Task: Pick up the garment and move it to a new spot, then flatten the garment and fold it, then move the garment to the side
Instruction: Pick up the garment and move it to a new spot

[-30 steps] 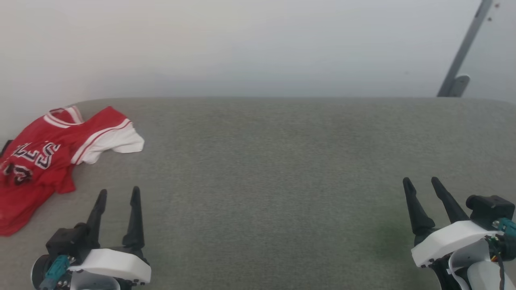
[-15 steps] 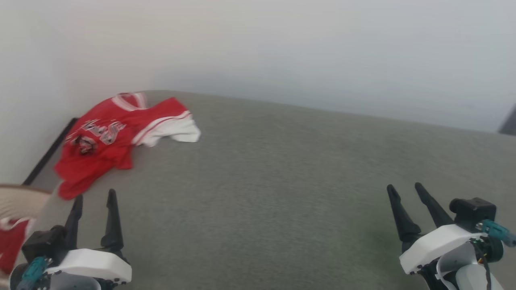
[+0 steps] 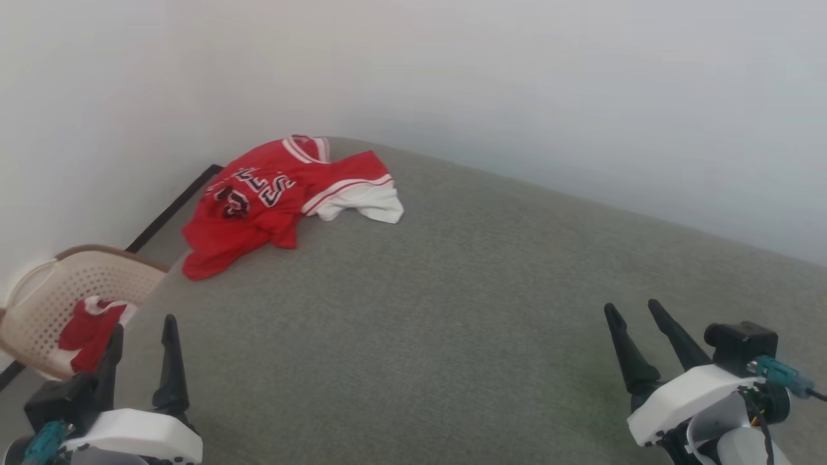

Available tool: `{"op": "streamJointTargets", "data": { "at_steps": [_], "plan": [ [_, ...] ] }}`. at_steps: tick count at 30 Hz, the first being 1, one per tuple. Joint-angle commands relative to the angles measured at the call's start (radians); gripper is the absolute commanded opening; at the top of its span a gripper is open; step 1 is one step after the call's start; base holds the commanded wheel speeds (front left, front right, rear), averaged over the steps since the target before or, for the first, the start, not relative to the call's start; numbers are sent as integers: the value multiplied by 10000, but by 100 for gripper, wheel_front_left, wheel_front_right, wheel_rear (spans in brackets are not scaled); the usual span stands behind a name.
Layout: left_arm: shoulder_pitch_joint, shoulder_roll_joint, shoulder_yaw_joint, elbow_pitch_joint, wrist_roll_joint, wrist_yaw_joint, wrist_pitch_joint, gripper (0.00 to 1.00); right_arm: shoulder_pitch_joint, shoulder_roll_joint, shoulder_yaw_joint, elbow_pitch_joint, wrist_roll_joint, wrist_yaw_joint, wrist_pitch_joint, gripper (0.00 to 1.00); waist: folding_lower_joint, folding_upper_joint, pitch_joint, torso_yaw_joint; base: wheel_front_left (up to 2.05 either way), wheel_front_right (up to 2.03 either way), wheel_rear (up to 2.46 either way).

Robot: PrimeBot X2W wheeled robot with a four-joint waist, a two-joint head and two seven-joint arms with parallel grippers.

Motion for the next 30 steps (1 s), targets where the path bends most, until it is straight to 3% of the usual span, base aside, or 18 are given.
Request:
{"op": "streamJointTargets", "data": {
  "at_steps": [1, 16, 30],
  "plan": [
    [41, -8, -2, -75, -110, 49, 45, 100, 8, 40, 23, 39, 14, -3, -75, 100, 0, 0, -18, 131, 0, 0, 0],
    [-533, -75, 21, 81, -261, 330, 166, 100, -193, -196, 49, -80, 41, -3, 34, 100, 0, 0, 543, -97, 0, 0, 0],
    [-4119, 429, 46, 1987, -545, 190, 365, 100, -1138, -995, -281, -1401, -183, -3, 634, 100, 0, 0, 3060, -1128, 0, 0, 0]
  ]
}}
